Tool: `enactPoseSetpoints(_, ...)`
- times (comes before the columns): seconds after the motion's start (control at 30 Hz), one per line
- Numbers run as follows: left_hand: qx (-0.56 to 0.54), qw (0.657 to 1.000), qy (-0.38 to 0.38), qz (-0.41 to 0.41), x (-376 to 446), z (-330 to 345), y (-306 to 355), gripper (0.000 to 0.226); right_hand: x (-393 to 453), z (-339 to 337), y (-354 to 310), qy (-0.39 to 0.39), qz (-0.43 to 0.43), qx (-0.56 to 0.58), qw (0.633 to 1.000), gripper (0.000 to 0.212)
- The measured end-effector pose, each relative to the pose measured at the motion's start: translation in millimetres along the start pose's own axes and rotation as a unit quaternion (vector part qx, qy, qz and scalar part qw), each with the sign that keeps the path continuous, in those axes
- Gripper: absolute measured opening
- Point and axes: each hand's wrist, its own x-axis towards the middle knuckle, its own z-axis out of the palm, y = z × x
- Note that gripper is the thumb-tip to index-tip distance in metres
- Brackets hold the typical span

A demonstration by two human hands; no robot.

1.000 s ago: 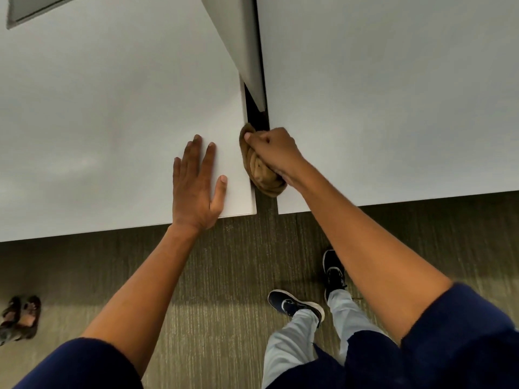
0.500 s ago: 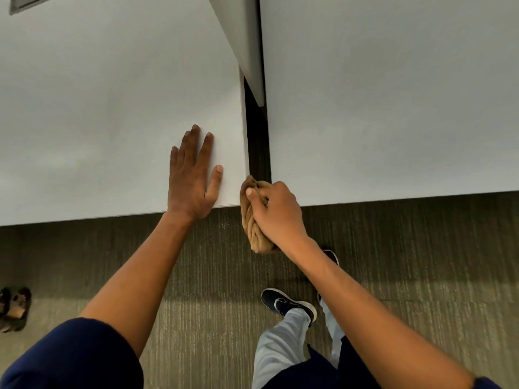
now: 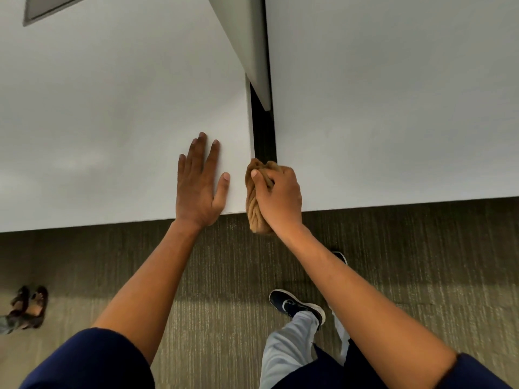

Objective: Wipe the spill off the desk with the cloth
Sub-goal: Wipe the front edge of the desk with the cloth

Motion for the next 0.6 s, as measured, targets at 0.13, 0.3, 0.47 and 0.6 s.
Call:
enactPoseSetpoints(0.13,-0.002,1.0,0.004,0.001,-1,0,1,0.068,45,0,-19,0.009,-0.007,-0.002,1.0,0.035)
enactPoseSetpoints(0.3,-0.015,1.0,0.008,0.005,1,-1,0,0.069,95,1,-44,-0.005,0.003,0.001,1.0,0.042)
enactPoseSetpoints(0.47,-0.017,1.0,0.003,0.004,0,-2,0,0.07,93,4,-42,-0.028,0.017,0.012,0.999,0.048)
enactPoseSetpoints(0.6,-0.015,1.0,0.007,0.001,-1,-3,-1,0.069,84,-1,-45,-0.033,0.001,-0.006,0.999,0.041)
